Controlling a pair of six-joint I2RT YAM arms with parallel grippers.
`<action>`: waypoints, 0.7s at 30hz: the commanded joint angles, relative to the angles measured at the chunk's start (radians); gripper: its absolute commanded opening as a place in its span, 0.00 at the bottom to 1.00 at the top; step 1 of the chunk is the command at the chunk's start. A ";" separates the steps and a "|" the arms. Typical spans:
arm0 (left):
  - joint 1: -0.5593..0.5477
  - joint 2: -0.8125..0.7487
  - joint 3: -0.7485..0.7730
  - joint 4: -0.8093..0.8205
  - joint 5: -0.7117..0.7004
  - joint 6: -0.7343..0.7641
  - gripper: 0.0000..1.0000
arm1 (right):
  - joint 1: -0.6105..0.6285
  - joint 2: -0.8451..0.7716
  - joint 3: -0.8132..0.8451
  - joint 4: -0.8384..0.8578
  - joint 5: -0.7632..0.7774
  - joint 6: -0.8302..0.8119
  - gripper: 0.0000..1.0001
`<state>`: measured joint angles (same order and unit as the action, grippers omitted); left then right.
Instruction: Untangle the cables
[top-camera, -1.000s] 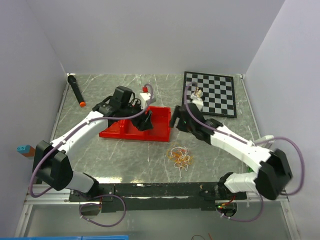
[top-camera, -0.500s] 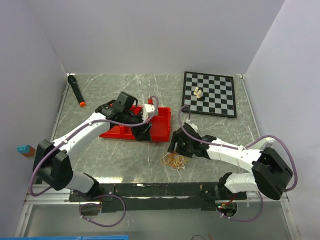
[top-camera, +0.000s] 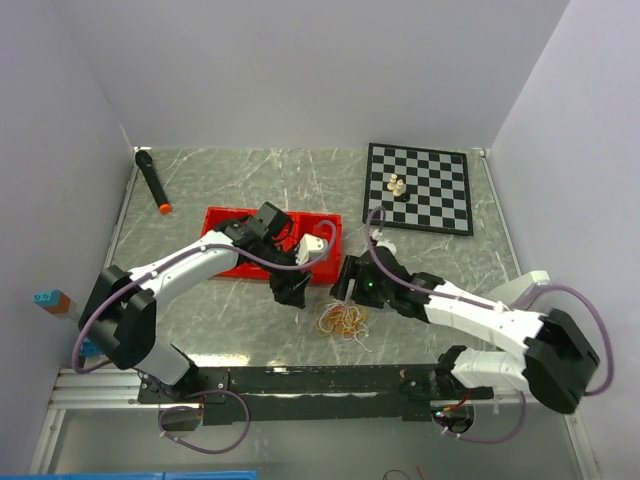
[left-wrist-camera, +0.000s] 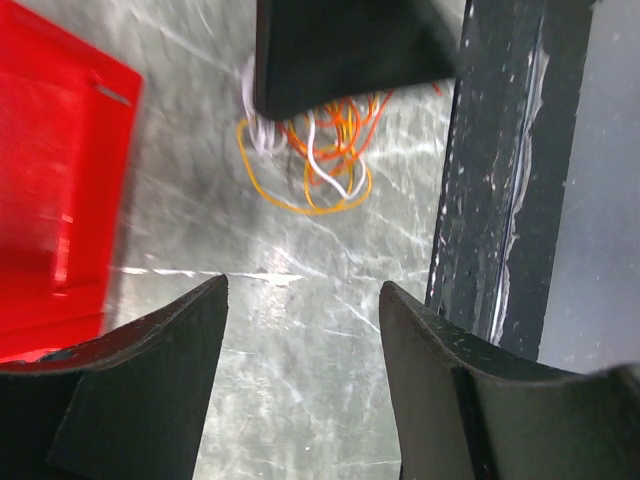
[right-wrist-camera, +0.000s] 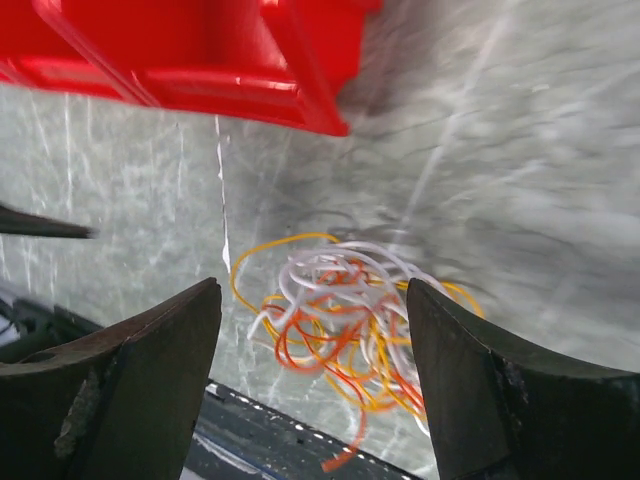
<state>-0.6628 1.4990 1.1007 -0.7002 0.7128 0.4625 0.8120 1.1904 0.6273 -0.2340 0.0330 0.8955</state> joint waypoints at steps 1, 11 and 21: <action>-0.017 0.038 -0.032 0.019 0.016 0.022 0.68 | 0.006 -0.158 0.025 -0.146 0.160 0.006 0.82; -0.063 0.216 0.039 0.074 0.066 -0.093 0.66 | 0.006 -0.388 -0.127 -0.291 0.200 0.132 0.80; -0.070 0.329 0.103 0.152 0.033 -0.228 0.56 | 0.006 -0.445 -0.163 -0.326 0.209 0.149 0.80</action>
<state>-0.7261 1.8187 1.1580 -0.6022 0.7353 0.2909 0.8120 0.7662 0.4667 -0.5419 0.2180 1.0229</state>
